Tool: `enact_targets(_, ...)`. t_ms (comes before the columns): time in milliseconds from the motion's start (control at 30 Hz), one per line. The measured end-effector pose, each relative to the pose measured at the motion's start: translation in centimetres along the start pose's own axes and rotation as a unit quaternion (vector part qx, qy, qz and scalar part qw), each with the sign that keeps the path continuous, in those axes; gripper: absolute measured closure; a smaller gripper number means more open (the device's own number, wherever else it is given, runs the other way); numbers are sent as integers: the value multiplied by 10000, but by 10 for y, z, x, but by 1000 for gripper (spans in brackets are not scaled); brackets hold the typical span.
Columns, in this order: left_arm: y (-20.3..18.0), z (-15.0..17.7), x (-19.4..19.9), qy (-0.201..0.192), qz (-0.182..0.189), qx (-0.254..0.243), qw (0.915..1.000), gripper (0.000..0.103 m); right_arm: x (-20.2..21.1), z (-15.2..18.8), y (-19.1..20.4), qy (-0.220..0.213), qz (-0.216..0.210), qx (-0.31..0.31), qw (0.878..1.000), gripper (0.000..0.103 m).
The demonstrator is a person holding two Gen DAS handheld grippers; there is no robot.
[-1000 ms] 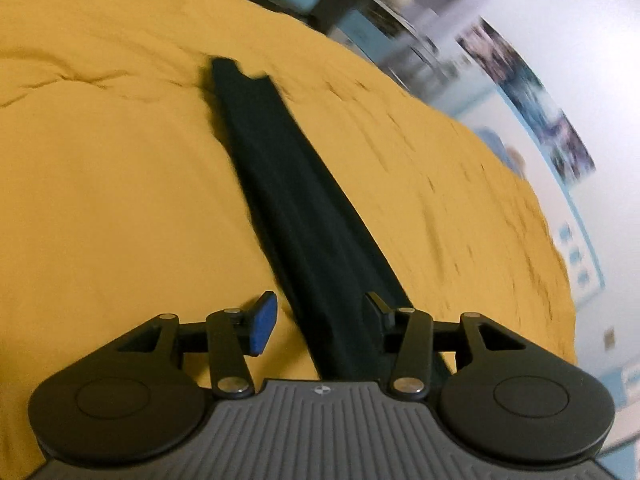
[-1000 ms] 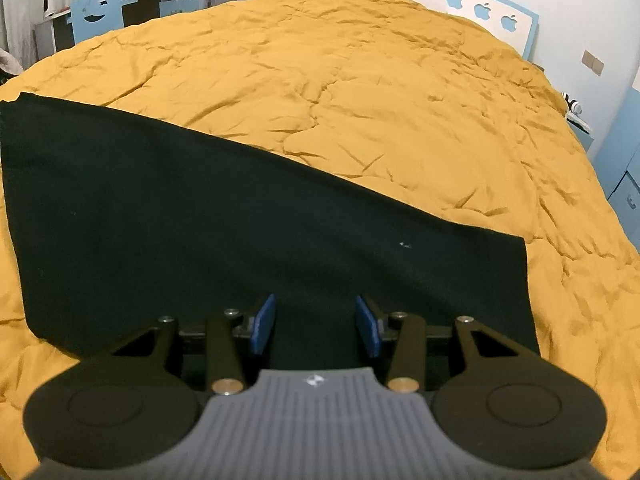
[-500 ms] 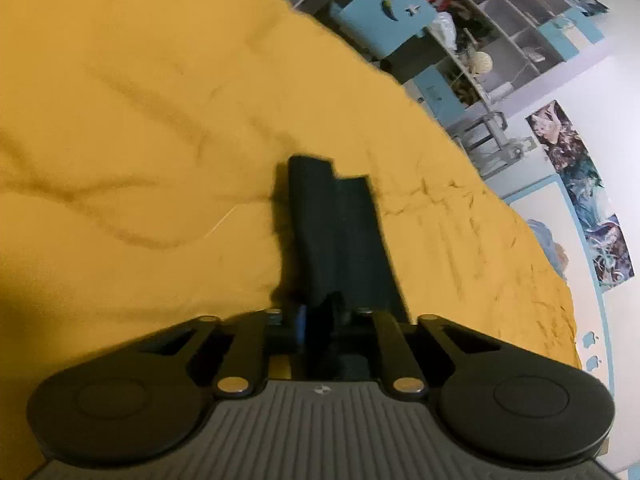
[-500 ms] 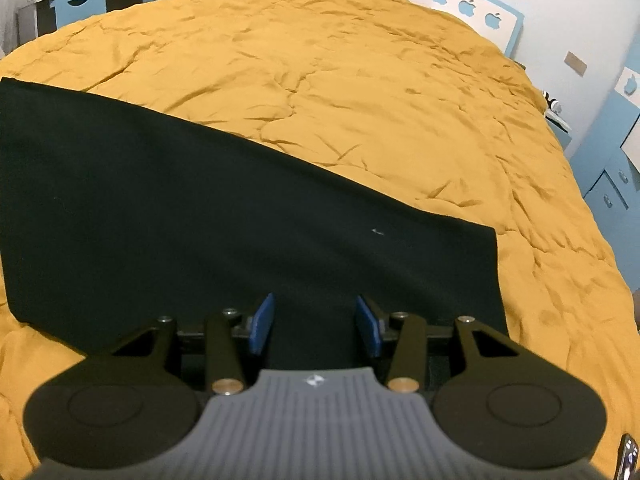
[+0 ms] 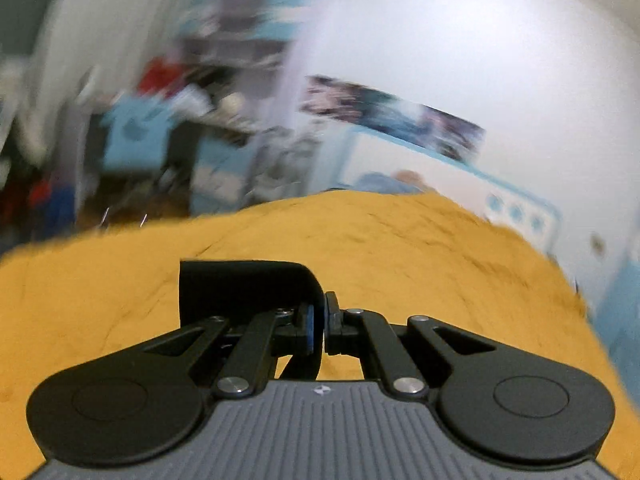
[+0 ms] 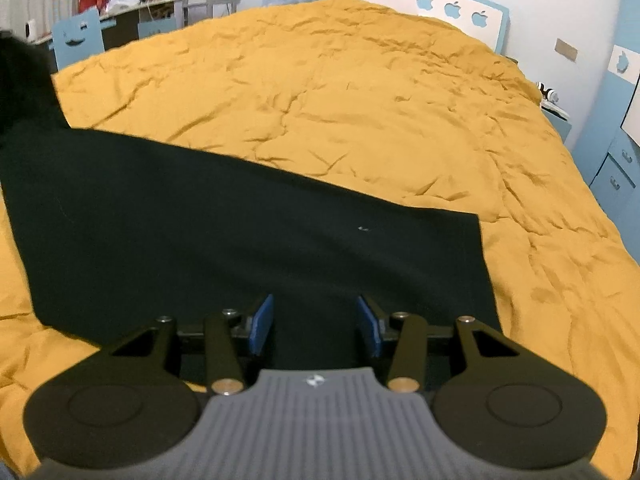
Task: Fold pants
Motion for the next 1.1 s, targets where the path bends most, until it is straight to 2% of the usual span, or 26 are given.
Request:
enact_targets(67,-56,8,9,12,123,-723,9973,99,8,2,-6,-67,-18,-112,9999,61)
enact_targets(133,-112,27,20,0,332,-1445,9889,99,14,5,-12,-113,-42,-243,9996,61)
enact_targets(233,-187,78,38,27,642,-2558,9646,99,22,9,-17,-173,-94,-374,9991,61)
enact_targets(333,-229,145,50,330,1012,-3261,9393,99,30,13,-18,-220,-135,-390,9989,61)
enact_targets(400,-249,200,56,645,1213,-3734,9175,99,32,16,-17,-203,-182,-414,9988,61)
enact_targets(500,-252,278,65,1275,1492,-4307,8809,99,32,21,-14,-147,-276,-420,9986,61)
enact_targets(533,-250,303,66,1512,1557,-4526,8649,99,32,23,-12,-126,-307,-403,9986,61)
enact_targets(567,-247,321,69,1702,1618,-4635,8544,99,33,24,-10,-117,-336,-381,9986,61)
enact_targets(633,-237,339,68,2008,1669,-4668,8450,98,33,25,-6,-93,-389,-343,9986,61)
enact_targets(700,-231,347,65,2294,1721,-4528,8443,94,32,25,-2,-82,-439,-322,9985,61)
enact_targets(767,-225,347,62,2549,1764,-4230,8515,90,32,25,2,-83,-483,-311,9983,61)
enact_targets(833,-220,343,53,2690,1827,-3872,8627,84,33,24,5,-99,-515,-288,9982,61)
enact_targets(933,-220,339,51,2883,1946,-3382,8744,82,33,23,7,-104,-543,-256,9981,60)
enact_targets(1000,-220,337,57,2938,2122,-3149,8772,81,33,24,7,-83,-540,-253,9982,60)
enact_targets(1033,-220,337,59,2997,2253,-2989,8775,73,33,25,7,-71,-536,-254,9982,60)
enact_targets(1100,-221,339,69,2968,2352,-2769,8831,62,33,25,7,-61,-541,-266,9982,60)
Point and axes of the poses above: each gripper's, at about its wrist camera, not at the fingertips, and x roughly against the way its jaws point, y to its left, z to its underside, the point moved 9 cm from there along -x, roughly the way its jaws point, and after that the axes turned 4 degrees about x, right-handed, at the moved point
